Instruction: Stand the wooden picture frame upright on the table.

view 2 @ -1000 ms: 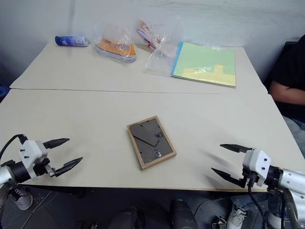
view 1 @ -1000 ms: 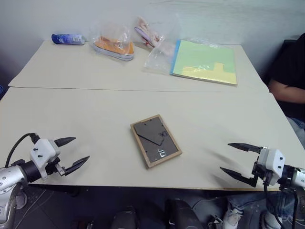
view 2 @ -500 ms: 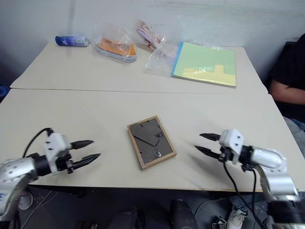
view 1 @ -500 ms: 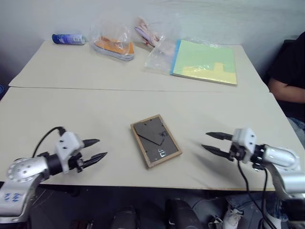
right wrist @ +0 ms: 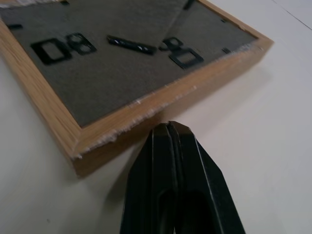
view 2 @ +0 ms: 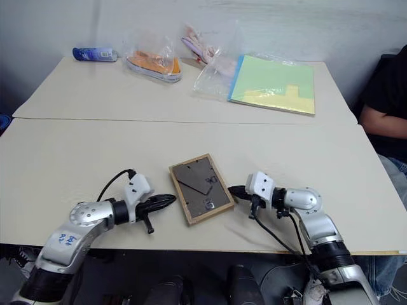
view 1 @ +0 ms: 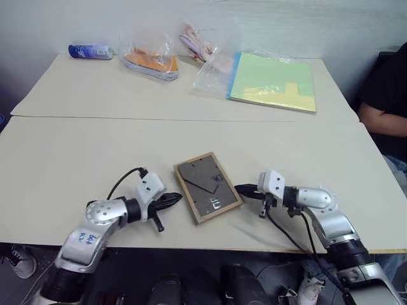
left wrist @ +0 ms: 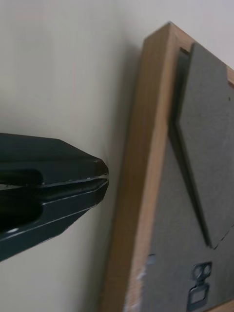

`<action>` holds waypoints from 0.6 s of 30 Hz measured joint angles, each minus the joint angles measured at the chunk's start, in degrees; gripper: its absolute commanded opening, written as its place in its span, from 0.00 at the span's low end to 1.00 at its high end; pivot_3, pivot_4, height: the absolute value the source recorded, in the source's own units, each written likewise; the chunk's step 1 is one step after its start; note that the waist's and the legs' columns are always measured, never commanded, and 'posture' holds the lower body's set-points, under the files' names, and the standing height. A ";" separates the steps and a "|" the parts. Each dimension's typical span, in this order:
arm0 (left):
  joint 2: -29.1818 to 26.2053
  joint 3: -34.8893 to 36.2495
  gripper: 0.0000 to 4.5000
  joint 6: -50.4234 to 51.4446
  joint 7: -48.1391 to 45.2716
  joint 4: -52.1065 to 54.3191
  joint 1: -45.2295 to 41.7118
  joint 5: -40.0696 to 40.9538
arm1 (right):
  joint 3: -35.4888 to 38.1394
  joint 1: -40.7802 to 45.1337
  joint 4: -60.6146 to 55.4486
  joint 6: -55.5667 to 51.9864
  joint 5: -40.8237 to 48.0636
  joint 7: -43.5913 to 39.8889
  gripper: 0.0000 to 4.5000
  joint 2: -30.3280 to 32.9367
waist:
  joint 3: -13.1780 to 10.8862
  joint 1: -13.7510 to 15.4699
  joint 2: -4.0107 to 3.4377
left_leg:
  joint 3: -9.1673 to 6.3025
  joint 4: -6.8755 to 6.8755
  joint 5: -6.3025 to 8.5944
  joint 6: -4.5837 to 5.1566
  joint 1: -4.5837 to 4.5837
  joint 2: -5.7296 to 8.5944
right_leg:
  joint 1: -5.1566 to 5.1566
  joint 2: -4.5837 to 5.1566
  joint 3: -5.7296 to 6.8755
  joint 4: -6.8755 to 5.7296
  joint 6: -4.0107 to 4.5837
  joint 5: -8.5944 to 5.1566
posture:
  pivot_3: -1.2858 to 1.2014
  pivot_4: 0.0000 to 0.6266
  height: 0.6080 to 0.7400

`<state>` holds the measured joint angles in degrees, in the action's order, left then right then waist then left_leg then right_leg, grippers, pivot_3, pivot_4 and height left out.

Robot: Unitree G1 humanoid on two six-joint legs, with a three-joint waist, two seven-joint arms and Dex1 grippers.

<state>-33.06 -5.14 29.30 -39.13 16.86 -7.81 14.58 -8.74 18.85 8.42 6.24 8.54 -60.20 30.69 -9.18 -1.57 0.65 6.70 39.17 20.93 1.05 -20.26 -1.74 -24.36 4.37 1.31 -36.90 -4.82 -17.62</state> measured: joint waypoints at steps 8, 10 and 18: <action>2.25 -0.69 0.02 -1.75 0.86 -4.39 -3.22 -1.89 | 0.12 -6.83 -11.62 -8.16 0.02 1.86 0.00 1.66 | 0.01 0.11 0.01 | -0.01 0.02 0.00 0.00 0.01 0.01 | 0.01 0.01 0.01 0.00 0.00 0.00 | 0.52 0.24 1.00; 2.58 -0.62 0.02 -1.99 0.91 -4.56 -3.18 -2.08 | 0.10 -7.69 -13.23 -9.72 0.02 2.16 0.00 2.23 | 0.01 0.11 0.01 | -0.01 0.02 0.00 0.00 0.01 0.01 | 0.01 0.01 0.00 0.00 0.00 0.00 | 0.52 0.24 1.00; -5.23 14.07 0.42 26.37 -4.47 -3.07 -1.76 18.38 | 2.45 -8.96 -15.51 -11.96 0.88 2.61 0.00 5.88 | 0.00 -0.18 0.03 | -0.04 0.00 -0.02 -0.05 0.02 -0.06 | -0.01 -0.04 0.00 -0.02 0.00 0.00 | 0.52 0.24 1.00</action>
<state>-38.29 8.93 55.67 -43.60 13.79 -9.57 32.96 -6.30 9.89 -7.09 -5.72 9.42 -57.59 36.57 -9.18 -1.74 0.67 6.66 39.17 20.91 1.00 -20.24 -1.80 -24.37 4.33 1.31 -36.92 -4.82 -17.62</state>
